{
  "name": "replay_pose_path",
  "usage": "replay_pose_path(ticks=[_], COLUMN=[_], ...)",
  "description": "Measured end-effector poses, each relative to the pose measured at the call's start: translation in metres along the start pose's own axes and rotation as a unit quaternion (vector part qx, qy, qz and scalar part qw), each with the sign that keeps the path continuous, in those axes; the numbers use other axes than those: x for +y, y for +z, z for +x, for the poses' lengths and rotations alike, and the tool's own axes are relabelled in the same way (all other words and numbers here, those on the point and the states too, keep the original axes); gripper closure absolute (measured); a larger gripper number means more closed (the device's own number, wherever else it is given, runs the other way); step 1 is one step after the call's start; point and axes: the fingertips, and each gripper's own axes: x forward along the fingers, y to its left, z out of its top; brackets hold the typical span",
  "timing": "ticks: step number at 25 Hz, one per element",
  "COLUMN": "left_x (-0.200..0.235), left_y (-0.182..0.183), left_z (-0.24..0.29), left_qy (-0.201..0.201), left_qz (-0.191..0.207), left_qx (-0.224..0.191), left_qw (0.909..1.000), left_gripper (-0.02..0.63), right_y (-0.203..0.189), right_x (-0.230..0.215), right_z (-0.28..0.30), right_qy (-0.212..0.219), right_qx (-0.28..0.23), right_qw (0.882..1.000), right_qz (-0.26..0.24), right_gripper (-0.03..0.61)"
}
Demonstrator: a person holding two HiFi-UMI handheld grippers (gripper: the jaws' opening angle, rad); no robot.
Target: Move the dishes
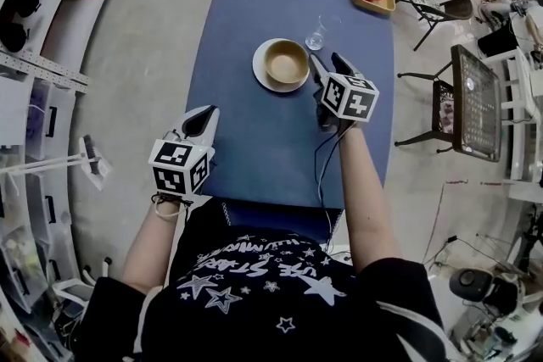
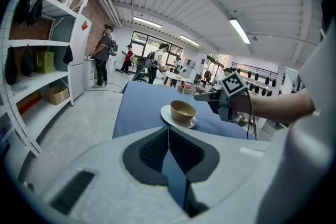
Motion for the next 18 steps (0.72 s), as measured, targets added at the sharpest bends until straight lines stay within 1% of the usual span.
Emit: replay_pose_path(ticks=[2, 5, 11, 18], left_x=[0.0, 0.003, 0.014, 0.019], left_y=[-0.001, -0.003, -0.009, -0.015], left_z=[-0.003, -0.007, -0.015, -0.017], left_qy=[0.0, 0.001, 0.004, -0.006], left_qz=[-0.003, -0.007, -0.011, -0.012], left_qx=[-0.002, -0.004, -0.003, 0.003], left_qw=[1.0, 1.0, 0.9999, 0.9999], left_gripper=[0.594, 0.594, 0.594, 0.594], right_y=[-0.009, -0.021, -0.041, -0.054], right_x=[0.004, 0.007, 0.015, 0.022], right_z=[-0.001, 0.002, 0.007, 0.015], right_qy=[-0.003, -0.013, -0.027, -0.042], right_qx=[0.014, 0.037, 0.075, 0.1], right_qw=[1.0, 0.999, 0.995, 0.992], right_qz=[0.019, 0.033, 0.054, 0.068], right_gripper=[0.353, 0.385, 0.416, 0.451])
